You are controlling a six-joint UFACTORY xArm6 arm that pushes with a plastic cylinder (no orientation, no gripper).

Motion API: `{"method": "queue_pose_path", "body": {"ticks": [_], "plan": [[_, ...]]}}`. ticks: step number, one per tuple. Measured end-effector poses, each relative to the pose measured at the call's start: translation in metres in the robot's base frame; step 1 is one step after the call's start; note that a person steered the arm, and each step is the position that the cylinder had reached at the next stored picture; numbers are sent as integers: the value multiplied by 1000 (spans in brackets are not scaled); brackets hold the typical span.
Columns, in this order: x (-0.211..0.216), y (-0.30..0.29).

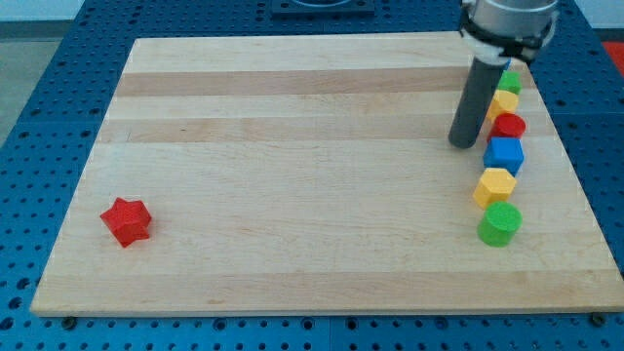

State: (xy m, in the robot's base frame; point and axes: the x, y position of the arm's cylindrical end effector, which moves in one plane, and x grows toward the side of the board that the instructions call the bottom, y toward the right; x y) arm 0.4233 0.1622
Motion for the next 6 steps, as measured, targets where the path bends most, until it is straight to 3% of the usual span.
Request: {"method": "queue_pose_path", "body": {"ticks": [2,6], "plan": [[39,5],[38,18]]}}
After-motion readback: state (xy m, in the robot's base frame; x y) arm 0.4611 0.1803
